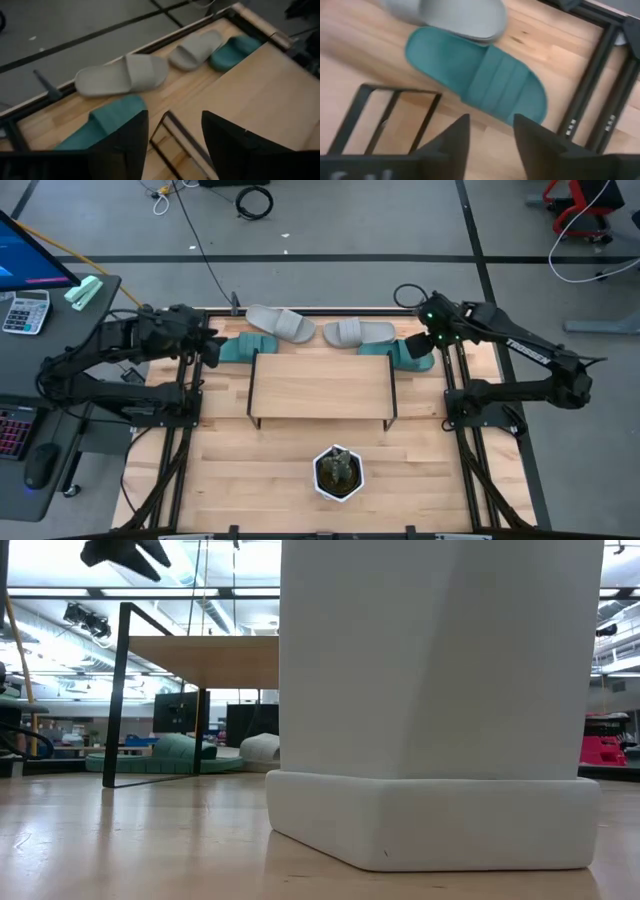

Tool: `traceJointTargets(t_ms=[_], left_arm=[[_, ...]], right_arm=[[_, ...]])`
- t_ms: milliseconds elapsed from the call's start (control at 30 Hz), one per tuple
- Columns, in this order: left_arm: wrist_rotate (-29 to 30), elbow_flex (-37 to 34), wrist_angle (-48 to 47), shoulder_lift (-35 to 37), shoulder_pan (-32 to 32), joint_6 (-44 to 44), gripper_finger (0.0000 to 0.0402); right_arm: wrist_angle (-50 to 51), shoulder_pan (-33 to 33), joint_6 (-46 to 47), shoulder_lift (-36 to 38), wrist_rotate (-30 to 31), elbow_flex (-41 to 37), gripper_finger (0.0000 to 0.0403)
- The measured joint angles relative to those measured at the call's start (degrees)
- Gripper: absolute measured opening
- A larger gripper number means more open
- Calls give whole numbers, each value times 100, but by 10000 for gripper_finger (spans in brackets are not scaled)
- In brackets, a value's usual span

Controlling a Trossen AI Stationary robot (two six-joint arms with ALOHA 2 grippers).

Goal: Pick and place slides into the shelf
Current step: Put the right green slipper on the shelf

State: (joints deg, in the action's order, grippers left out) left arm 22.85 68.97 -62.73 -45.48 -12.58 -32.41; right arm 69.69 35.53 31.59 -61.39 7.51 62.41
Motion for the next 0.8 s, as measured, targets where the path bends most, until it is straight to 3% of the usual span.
traceJointTargets(t_ms=[200,333,600,800], left_arm=[[2,0,-199,-28,-173,3,222],[2,0,-216,-28,-272,16,226],[2,0,-264,-28,-302,163,227],[-17,0,-328,-28,-302,203,227]], right_arm=[[-16,296,229,-212,52,-102,251],[-123,422,482,-232,-13,-601,281],[-1122,416,1269,164,-487,-1898,284],[-1647,417,1689,457,-489,-2252,275]])
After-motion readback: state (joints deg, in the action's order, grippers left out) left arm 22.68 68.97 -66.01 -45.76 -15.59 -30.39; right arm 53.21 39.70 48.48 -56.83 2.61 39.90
